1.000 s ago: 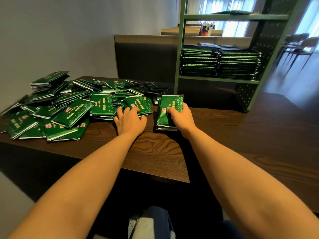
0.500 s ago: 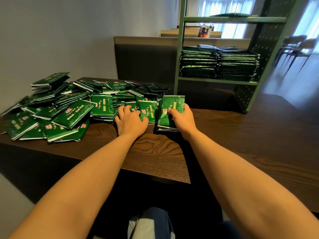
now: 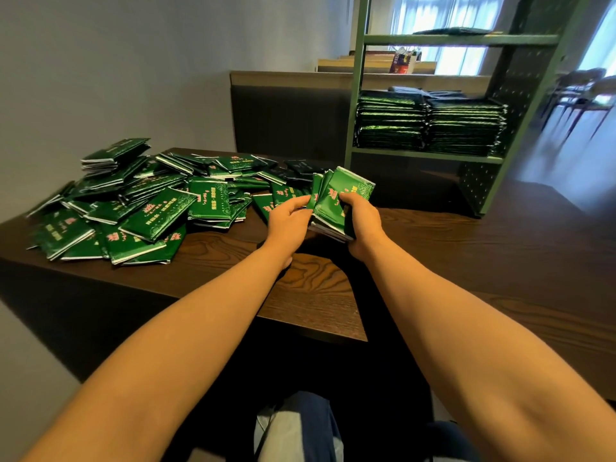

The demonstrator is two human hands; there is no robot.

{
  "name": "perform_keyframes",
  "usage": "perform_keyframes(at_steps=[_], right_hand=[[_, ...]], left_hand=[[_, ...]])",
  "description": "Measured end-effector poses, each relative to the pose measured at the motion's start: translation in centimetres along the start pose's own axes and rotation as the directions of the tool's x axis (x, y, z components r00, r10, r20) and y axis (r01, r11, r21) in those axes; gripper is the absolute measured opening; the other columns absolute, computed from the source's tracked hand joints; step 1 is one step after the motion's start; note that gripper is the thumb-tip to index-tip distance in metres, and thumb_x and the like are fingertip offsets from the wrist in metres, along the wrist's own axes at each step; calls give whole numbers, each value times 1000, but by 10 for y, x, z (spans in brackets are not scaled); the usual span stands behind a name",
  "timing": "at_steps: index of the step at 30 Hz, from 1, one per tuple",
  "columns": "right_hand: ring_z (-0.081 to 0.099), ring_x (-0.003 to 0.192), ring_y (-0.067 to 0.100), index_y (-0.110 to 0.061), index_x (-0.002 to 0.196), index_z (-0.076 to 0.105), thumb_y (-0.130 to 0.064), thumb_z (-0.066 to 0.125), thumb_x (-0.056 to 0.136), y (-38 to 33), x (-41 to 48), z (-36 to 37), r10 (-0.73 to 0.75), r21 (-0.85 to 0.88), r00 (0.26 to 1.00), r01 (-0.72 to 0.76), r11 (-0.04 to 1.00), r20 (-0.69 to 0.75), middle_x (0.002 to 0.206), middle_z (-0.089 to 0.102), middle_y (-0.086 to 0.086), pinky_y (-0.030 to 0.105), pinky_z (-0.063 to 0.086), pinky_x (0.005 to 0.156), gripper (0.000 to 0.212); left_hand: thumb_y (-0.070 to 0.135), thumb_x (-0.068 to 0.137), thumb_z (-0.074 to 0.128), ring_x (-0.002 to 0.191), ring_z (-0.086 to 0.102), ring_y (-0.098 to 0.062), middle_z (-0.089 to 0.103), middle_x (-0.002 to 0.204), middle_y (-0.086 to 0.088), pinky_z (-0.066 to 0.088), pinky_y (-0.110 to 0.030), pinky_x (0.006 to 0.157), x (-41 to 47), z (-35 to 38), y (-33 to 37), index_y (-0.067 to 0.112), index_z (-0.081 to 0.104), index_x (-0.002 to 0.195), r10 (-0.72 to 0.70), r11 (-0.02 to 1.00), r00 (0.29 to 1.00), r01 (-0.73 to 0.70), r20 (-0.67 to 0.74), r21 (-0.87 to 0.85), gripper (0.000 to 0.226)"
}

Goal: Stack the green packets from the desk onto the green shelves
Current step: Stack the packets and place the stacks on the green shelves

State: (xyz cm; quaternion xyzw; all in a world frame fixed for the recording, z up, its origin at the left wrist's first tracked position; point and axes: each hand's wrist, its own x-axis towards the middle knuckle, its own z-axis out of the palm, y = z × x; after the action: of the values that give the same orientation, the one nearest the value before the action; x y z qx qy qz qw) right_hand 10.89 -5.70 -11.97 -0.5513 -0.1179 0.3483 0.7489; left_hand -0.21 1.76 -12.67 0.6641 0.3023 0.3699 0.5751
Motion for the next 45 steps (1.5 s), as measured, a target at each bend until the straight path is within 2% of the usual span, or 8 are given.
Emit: perform_keyframes(at_steps=[2, 11, 19, 23, 27, 34, 39, 45], right_hand=[[75, 101, 34, -11, 130, 60, -22, 68, 91, -3, -2, 5, 13, 19, 999, -14, 1000, 37, 116, 75, 17, 46, 63, 83, 42], [68, 92, 16, -12, 126, 55, -9, 66, 95, 9, 1, -1, -154, -224, 988, 153, 962, 15, 107, 68, 2, 28, 54, 72, 33], [66, 101, 16, -11, 130, 54, -9, 67, 95, 19, 0, -7, -277, -374, 955, 298, 878, 110, 114, 67, 3, 25, 52, 79, 37], [66, 105, 16, -11, 136, 49, -10, 67, 94, 21, 2, -7, -290, -401, 949, 315, 860, 124, 117, 66, 1, 32, 53, 92, 46], [64, 98, 10, -11, 135, 47, -10, 67, 94, 20, 2, -7, -279, -396, 950, 311, 864, 138, 110, 64, -3, 28, 53, 84, 46], [62, 110, 22, -15, 151, 30, -14, 67, 95, 20, 5, -5, -252, -416, 964, 262, 871, 80, 112, 59, -3, 39, 52, 96, 67], [59, 116, 25, -27, 161, 10, -14, 63, 97, 20, 6, -4, -264, -434, 963, 257, 864, 43, 106, 53, -13, 48, 46, 109, 84], [58, 118, 26, -27, 160, 14, -24, 54, 104, 14, 3, 2, -216, -419, 976, 205, 885, 21, 117, 56, -4, 49, 45, 111, 69]], left_hand=[[7, 96, 52, 112, 64, -21, 69, 118, -5, 53, -43, 99, 0, -3, 3, 13, 67, 125, -27, 999, 1000, 27, -1, -31, 33], [17, 90, 56, 88, 63, -22, 66, 86, 5, 52, -35, 82, 8, -30, -8, 22, 69, 113, 220, 829, 972, -143, -79, 541, 26], [49, 99, 39, 134, 33, -33, 50, 141, -9, 18, -51, 112, 14, -31, -28, 40, 54, 136, 30, 478, 988, 117, -149, 871, 41], [38, 98, 44, 93, 56, -23, 71, 96, -5, 28, -48, 106, 12, -35, -26, 22, 75, 89, 111, 656, 972, 84, -206, 750, 36], [28, 96, 54, 51, 35, -20, 45, 49, -1, 36, -34, 70, 13, -38, -24, 11, 59, 57, 190, 827, 932, 19, -310, 562, 43], [4, 91, 59, 82, 63, -18, 72, 103, -8, 46, -23, 68, 17, -51, -14, 8, 76, 104, 30, 982, 913, 50, -408, 184, 21], [4, 93, 57, 85, 57, -9, 65, 91, 6, 45, -28, 79, 16, -54, 3, 9, 75, 102, -145, 987, 905, 103, -400, -124, 21], [0, 90, 59, 87, 61, -12, 68, 94, -1, 52, -26, 78, 7, -38, 12, 12, 73, 94, -61, 994, 954, 31, -292, -104, 19]])
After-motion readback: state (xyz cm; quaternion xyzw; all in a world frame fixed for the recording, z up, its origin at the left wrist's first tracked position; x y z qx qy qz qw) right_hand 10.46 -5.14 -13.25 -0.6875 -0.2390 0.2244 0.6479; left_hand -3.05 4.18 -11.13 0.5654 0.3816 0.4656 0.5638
